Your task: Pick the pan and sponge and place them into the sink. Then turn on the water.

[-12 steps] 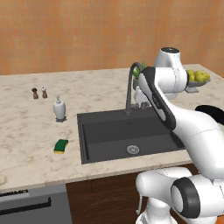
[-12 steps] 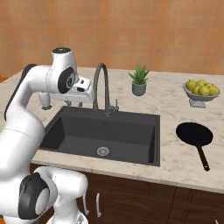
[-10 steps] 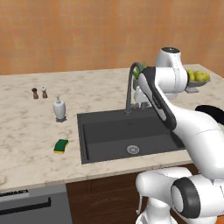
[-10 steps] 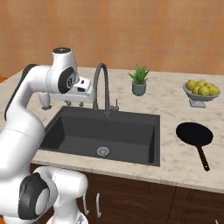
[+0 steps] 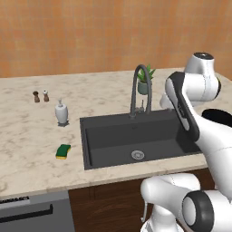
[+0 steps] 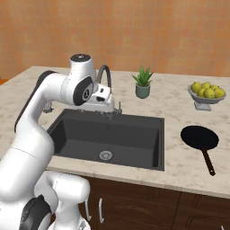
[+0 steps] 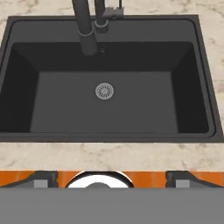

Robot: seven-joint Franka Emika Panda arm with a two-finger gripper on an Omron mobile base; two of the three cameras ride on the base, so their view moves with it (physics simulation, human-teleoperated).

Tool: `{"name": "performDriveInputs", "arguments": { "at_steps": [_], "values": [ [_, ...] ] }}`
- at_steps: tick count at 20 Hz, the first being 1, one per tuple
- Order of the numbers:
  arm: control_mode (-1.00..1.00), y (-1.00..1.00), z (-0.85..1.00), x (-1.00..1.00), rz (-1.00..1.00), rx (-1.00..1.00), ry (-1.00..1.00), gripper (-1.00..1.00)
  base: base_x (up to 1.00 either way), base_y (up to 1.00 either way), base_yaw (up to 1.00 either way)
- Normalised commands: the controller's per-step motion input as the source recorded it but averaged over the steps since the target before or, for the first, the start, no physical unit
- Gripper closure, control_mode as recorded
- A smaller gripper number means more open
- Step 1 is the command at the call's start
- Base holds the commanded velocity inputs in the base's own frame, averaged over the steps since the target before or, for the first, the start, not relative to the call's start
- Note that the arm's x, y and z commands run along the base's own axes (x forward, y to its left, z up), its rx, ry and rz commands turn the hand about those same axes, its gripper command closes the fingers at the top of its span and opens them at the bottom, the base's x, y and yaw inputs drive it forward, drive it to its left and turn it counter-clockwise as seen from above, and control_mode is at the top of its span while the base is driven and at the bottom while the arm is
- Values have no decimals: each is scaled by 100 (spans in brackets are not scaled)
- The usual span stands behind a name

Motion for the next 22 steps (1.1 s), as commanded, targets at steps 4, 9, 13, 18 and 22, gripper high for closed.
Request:
{"name": "performDriveInputs", "arguments": {
  "at_steps": [4,9,13,18,22],
  "values": [
    [-100,-64,-17,-20,0,0,0,-100,0,0,0],
    [-100,-63,-22,-4,0,0,0,-100,0,0,0],
    [-100,-67,-16,-1,0,0,0,-100,0,0,0],
    [-100,-69,-22,-6,0,0,0,-100,0,0,0],
    [-100,-75,-23,-4,0,0,0,-100,0,0,0]
  ]
}}
